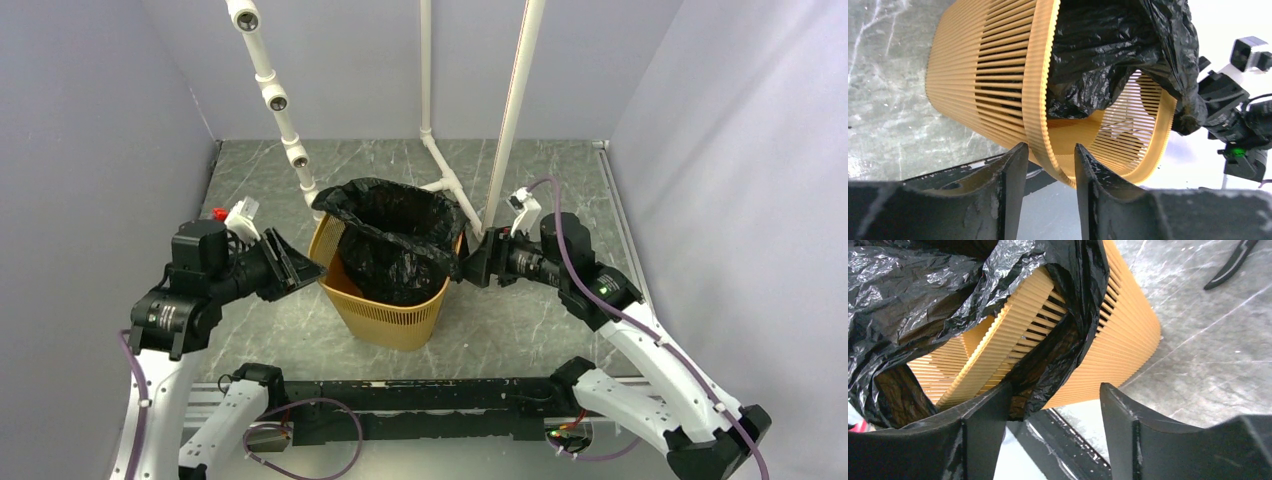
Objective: Put the trash bags into the trash bin
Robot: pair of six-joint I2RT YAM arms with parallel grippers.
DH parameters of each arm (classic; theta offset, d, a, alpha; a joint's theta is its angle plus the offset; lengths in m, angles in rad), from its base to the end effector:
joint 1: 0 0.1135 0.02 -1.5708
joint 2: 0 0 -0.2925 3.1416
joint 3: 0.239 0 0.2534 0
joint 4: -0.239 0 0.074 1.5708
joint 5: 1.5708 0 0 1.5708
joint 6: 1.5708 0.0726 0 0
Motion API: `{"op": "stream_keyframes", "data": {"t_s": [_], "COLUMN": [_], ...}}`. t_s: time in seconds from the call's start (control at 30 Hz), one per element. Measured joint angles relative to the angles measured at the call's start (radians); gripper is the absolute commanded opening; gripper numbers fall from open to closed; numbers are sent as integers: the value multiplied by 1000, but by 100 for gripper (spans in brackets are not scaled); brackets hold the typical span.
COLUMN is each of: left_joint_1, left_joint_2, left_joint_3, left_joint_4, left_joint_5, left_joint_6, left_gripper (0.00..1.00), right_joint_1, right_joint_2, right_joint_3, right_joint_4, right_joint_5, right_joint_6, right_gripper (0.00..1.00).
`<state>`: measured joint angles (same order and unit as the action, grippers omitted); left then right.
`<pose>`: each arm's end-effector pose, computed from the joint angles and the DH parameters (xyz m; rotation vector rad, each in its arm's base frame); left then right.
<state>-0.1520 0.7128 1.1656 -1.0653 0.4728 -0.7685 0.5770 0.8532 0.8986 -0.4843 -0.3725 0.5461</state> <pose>0.1010 -0.0489 0.3867 -0.4197 2.2587 -1.0180 0.1524 0.1307 0.3448 -0.2886 2.1313 1.0630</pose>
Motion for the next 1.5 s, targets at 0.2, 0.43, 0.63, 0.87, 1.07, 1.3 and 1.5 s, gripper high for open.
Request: {"op": "stream_keyframes", "data": {"t_s": [0.2,0.43,0.63,0.87,1.07,1.3,1.5], "left_joint_1": [0,0,0,0,0,-3,-65], "left_joint_2": [82,196,283,441,573,701,815], "left_joint_3": [18,103,164,266,372,477,587], "left_joint_4": [8,-5,-4,-3,-48,-135,-197], "left_joint_5": [-1,-1,18,99,204,334,393], "left_joint_6": [64,211,365,585,805,1030,1147], "left_gripper": [31,29,29,31,33,29,26], "right_joint_1": [0,0,0,0,0,0,0], "right_joint_2": [-75,-147,-180,-136,-52,20,77], "right_joint_3": [8,75,175,240,247,269,341], "right_joint_4": [-36,-76,-113,-141,-169,-187,-201], "right_joint_5": [61,126,205,243,241,239,261], "right_joint_6": [-27,-61,-79,-68,-63,-65,-76], "right_gripper": [78,80,81,81,81,80,71]}}
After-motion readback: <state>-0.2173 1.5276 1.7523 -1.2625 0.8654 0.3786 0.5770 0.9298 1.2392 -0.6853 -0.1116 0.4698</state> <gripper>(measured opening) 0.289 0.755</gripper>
